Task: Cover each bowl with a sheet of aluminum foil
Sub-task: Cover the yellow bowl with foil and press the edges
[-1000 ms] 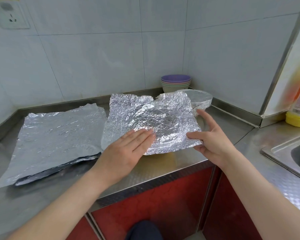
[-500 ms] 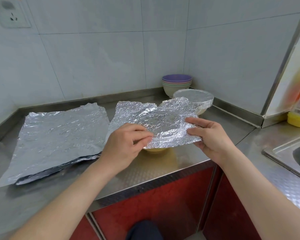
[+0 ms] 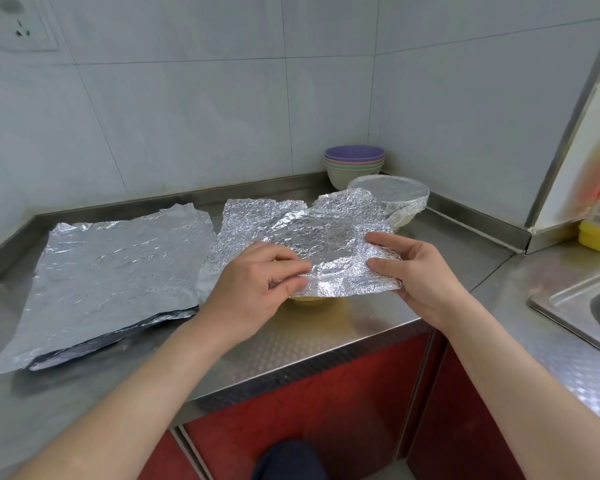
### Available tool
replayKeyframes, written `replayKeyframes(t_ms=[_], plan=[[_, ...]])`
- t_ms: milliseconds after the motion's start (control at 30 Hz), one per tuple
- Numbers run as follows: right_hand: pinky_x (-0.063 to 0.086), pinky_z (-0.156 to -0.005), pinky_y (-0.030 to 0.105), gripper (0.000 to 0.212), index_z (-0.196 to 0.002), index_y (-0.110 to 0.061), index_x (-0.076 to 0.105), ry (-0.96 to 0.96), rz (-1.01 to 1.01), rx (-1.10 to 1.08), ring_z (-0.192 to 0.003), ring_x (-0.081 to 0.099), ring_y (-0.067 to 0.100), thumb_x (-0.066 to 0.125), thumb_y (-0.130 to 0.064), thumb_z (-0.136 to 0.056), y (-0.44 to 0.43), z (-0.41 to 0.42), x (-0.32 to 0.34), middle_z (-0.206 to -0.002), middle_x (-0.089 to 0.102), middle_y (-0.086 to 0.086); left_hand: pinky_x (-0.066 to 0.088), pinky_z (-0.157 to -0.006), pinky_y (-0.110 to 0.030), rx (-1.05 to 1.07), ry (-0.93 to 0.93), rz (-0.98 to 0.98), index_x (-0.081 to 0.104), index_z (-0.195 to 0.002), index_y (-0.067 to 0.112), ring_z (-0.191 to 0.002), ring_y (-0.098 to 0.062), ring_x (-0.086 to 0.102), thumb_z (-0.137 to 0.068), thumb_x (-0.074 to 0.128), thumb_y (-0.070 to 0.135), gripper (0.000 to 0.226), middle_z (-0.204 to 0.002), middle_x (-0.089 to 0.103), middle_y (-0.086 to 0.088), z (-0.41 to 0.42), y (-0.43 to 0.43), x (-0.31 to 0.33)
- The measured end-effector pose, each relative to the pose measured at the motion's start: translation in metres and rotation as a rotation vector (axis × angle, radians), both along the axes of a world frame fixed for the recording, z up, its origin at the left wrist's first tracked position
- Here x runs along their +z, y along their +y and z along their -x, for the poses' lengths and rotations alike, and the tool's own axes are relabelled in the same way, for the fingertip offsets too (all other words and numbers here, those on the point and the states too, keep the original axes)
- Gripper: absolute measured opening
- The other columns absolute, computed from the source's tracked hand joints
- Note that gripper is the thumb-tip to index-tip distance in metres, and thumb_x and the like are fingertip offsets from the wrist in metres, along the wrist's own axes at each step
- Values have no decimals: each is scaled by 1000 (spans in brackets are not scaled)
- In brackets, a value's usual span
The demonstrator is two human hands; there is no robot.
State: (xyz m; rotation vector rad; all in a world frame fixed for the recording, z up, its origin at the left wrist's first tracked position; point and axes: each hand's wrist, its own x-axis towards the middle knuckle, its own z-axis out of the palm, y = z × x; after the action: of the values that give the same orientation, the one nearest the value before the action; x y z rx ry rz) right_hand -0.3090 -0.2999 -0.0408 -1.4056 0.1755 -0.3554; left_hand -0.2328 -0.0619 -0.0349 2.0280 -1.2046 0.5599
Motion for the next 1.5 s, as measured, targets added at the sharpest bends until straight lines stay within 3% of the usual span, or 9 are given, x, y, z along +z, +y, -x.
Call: replayKeyframes(t_ms=[133,233,300,400,533,867,1067,1300,1500], plan=[[46,-101,33,46,-120,-17,67,-5,133,-4,-118,58,10,73,4,-79,-5,-4,-3,-127,62,-9,47,-76,-26,26,44,44,76,-98,29,-86,-8,55,-78,77,22,21,-87,65,16,0,-4,-1],[47,-83,19,48,-124,-25,63,21,254,3,-99,57,-7,75,-6,-81,-6,-3,-3,-115,62,-9,46,-73,-23,46,92,84,77,-93,27,-83,-9,56,-75,81,16,22,-83,64,16,1,-7,-1],[44,-70,17,51,-129,-31,59,82,500,-63,-78,53,0,76,-19,-82,-4,1,2,-88,56,-8,47,-71,-23,51,108,83,78,-90,25,-82,-10,56,-74,81,14,20,-82,64,15,1,-8,0],[41,-97,39,48,-129,-36,58,61,1029,-348,-110,47,19,72,-35,-83,1,3,10,-115,54,-2,44,-72,-17,62,113,59,79,-88,24,-82,-5,55,-73,82,13,19,-82,62,19,0,-9,3],[48,-79,37,14,-94,-21,78,-370,1274,-241,-92,60,24,69,-25,-85,34,2,28,-96,68,-1,47,-75,-24,61,73,2,79,-87,20,-83,-9,56,-74,81,14,16,-82,63,14,-1,-11,7],[50,-58,32,11,-76,-11,71,-495,1640,-97,-68,58,27,80,-7,-72,50,-11,13,-72,61,4,40,-72,-22,44,-129,-141,73,-85,14,-77,-12,52,-77,69,16,10,-80,66,4,-2,-16,4],[39,-65,28,11,-78,-10,67,-503,1659,-71,-71,53,24,74,-3,-75,44,0,14,-75,59,3,42,-70,-27,34,-112,-149,74,-83,16,-75,-17,56,-77,68,18,8,-76,65,5,16,-17,11],[50,-73,41,4,-83,-14,72,-326,1447,66,-82,57,19,70,-15,-80,25,24,31,-84,63,-2,42,-86,-22,-2,157,-163,76,-100,22,-93,-4,55,-87,68,31,18,-99,67,14,34,-13,28],[43,-88,27,18,-100,-26,75,-247,1283,70,-95,56,9,73,-20,-84,26,33,36,-102,60,-8,43,-82,-13,-8,165,-191,77,-96,26,-93,4,58,-87,69,27,12,-91,62,26,32,-4,33]])
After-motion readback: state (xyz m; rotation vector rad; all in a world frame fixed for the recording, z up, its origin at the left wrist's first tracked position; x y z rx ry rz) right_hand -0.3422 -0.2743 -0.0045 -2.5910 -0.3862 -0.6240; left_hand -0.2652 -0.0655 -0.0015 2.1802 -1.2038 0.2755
